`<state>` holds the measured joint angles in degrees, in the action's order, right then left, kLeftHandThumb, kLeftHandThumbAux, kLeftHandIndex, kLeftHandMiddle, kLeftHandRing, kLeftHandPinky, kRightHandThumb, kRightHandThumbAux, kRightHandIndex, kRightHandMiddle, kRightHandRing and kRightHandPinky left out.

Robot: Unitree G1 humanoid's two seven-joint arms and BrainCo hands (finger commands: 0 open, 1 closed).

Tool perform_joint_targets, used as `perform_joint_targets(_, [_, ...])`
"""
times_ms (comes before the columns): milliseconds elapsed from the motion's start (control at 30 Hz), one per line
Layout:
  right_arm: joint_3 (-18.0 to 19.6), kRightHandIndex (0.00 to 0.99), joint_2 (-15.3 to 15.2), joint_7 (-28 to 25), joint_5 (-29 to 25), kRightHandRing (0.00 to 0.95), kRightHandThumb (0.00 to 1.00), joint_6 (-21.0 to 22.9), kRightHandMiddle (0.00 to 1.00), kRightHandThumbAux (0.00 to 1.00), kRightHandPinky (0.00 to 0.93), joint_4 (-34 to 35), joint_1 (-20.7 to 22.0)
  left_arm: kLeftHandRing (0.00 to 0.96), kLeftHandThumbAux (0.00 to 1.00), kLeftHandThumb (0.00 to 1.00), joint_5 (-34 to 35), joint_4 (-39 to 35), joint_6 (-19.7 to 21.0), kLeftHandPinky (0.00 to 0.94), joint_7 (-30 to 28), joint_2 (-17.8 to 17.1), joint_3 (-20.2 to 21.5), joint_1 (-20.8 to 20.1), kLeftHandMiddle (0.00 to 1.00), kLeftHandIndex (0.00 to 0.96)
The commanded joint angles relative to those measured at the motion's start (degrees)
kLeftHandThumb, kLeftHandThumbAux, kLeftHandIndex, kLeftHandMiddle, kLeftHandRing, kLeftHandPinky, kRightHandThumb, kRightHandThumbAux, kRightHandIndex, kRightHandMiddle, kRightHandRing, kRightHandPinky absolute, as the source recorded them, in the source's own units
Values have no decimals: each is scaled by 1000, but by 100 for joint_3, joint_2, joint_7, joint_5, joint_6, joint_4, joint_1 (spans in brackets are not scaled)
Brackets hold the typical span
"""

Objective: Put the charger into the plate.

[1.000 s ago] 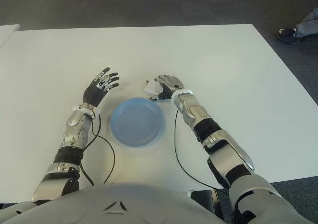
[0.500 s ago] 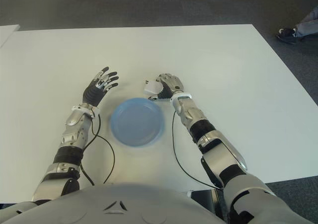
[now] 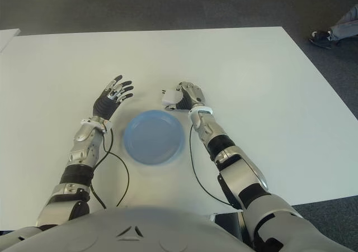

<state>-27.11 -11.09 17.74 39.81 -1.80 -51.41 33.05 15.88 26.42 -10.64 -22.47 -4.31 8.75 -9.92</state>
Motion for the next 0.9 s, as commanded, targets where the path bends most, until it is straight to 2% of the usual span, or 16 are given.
perform_joint_targets(33, [15,400,21,-210,-122,838,855,88,545,677,842,-263,-116,223,463,0,9,56,18,231,8,-7,29,38,222,68])
perform_joint_targets(800, [59,400,7,-260,-275,845,855,136,542,677,842,-259,-18,237,464,0,49,85,-74,239,-71,7,22,50,236,74])
perform_joint_targets(900, [222,399,-74,-398,-333,845,855,373,542,677,843,54,241,236,463,0,37,111,-93,239,-70,5,16,51,235,73])
